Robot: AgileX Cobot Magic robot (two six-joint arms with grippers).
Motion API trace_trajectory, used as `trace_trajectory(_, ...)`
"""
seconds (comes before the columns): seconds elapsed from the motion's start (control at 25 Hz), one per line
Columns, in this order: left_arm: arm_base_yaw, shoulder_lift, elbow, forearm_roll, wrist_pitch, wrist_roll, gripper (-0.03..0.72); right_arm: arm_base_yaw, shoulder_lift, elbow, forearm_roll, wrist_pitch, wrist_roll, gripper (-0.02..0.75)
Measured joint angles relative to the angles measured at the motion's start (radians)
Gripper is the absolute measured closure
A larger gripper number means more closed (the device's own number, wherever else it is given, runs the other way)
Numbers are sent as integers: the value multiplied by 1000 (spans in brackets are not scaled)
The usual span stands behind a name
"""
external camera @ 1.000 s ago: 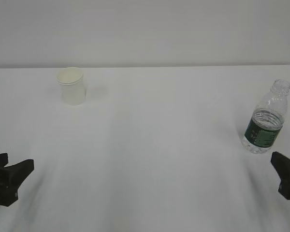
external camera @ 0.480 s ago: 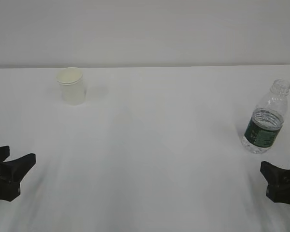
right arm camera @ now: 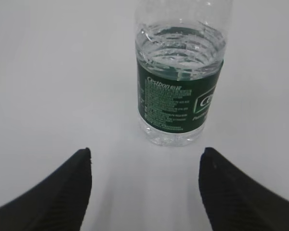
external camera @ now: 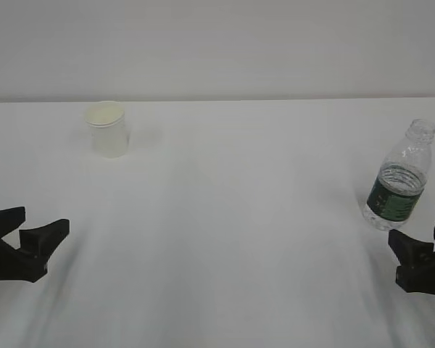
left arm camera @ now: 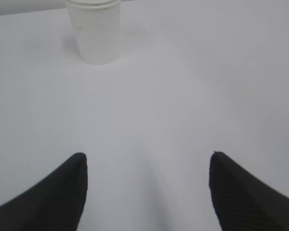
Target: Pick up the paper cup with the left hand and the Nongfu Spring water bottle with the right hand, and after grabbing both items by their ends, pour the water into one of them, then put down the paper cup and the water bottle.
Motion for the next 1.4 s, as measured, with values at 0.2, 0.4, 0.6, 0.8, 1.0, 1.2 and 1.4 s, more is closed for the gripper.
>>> trace_trajectory(0.2,0,14,-19,0,0,0,111,0,0,-7,4,0,-4,197)
trace_trajectory(0.4,0,15,-38,0,0,0,108,0,0,-46,13,0,-4,190)
trace_trajectory(0.6,0,15,-51,0,0,0,106,0,1,-76,28,0,-4,186)
trace_trajectory(0.8,0,16,-51,-6,0,0,105,0,50,-96,42,-2,-4,184)
trace_trajectory(1.0,0,16,-63,-16,0,0,105,0,117,-136,42,-2,8,184)
trace_trajectory(1.2,0,16,-94,-19,0,2,105,0,146,-169,42,-2,15,184)
trace_trajectory(1.4,0,16,-140,-20,0,5,105,0,169,-198,42,-2,17,184)
